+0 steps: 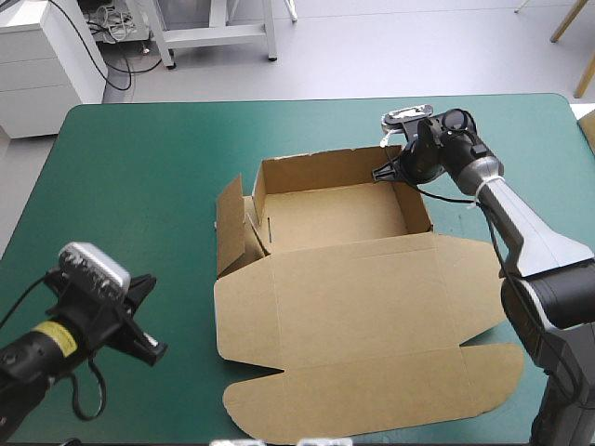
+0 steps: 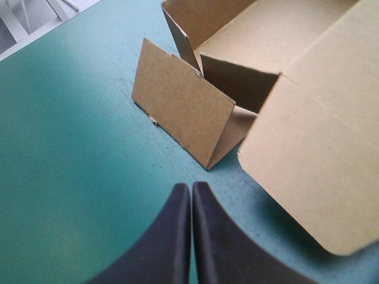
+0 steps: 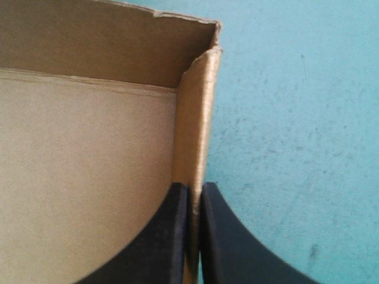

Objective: Fold the box

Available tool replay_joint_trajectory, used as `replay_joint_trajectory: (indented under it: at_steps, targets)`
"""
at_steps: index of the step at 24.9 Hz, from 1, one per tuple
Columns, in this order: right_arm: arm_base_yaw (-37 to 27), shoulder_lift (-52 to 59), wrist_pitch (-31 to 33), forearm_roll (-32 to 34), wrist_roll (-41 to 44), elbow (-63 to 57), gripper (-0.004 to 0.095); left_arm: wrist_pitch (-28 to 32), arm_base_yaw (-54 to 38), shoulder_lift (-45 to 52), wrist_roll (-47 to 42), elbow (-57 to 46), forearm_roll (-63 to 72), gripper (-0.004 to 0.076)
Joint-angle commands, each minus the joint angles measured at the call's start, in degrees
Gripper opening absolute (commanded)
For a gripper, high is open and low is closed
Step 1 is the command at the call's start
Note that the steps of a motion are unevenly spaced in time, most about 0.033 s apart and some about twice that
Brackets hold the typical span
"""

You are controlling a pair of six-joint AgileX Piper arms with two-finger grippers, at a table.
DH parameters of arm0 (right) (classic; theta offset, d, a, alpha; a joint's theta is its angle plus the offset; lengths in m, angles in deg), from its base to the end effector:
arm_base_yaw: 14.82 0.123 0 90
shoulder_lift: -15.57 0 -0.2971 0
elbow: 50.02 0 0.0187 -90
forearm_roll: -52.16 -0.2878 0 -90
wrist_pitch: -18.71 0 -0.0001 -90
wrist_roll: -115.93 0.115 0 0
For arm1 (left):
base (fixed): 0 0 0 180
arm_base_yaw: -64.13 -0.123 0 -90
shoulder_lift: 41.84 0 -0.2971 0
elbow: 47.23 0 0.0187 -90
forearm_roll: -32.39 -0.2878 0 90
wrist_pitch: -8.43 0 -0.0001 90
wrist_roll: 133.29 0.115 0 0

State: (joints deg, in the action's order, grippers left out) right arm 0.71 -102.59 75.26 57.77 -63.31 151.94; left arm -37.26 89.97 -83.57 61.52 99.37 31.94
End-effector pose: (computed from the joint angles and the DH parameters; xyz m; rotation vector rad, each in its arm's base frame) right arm 0.4659 0.1197 0.2706 -0.3866 2.6295 -0.0335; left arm 0.1356 -0.0649 0.3537 0.7353 1.9782 -0.1060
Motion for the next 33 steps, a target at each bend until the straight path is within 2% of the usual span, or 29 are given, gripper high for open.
replay_joint_trajectory:
  at_steps: [1, 4, 8, 12, 15, 19, 21, 26, 33]
  targets:
    - [0.37, 0.02, 6.21, -2.02, -2.43, 0.08, -0.0022, 3.77, -0.09, 7.91, -0.16, -4.30, 2.88, -0.0008]
    - [0.37, 0.02, 4.06, -2.02, -2.80, 0.08, -0.0022, 2.48, -0.09, 18.58, -0.42, -9.64, 4.71, -0.0008]
    - [0.37, 0.13, 4.87, -1.36, -2.80, 2.54, 0.0014, 0.95, -0.09, 24.47, -3.20, -13.23, 3.65, -0.0008]
    - [0.37, 0.13, 10.50, -1.36, -2.80, 11.11, 0.0183, 0.92, -0.09, 24.47, -3.41, -13.46, 3.53, -0.0008]
    - [0.37, 1.79, 10.50, -2.34, -2.80, 14.84, 0.0327, 0.56, -0.09, 24.47, -3.41, -13.46, 3.01, -0.0008]
    - [0.37, 7.00, 10.50, -3.41, -2.82, 15.77, 0.0449, -0.75, -0.09, 24.47, -3.41, -13.46, 3.01, -0.0008]
    - [0.37, 10.85, 10.50, -2.91, -2.82, 15.77, 0.0458, -2.48, -0.09, 24.47, -3.82, -13.46, 2.88, -0.0008]
    - [0.37, 16.20, 10.50, -2.91, -2.82, 15.53, 0.0458, -2.51, -0.09, 24.47, -4.06, -13.49, 2.88, -0.0008]
    - [0.37, 16.08, 10.50, -3.05, -2.82, 12.21, 0.0458, -2.51, -0.09, 24.47, -4.85, -13.97, 2.88, -0.0008]
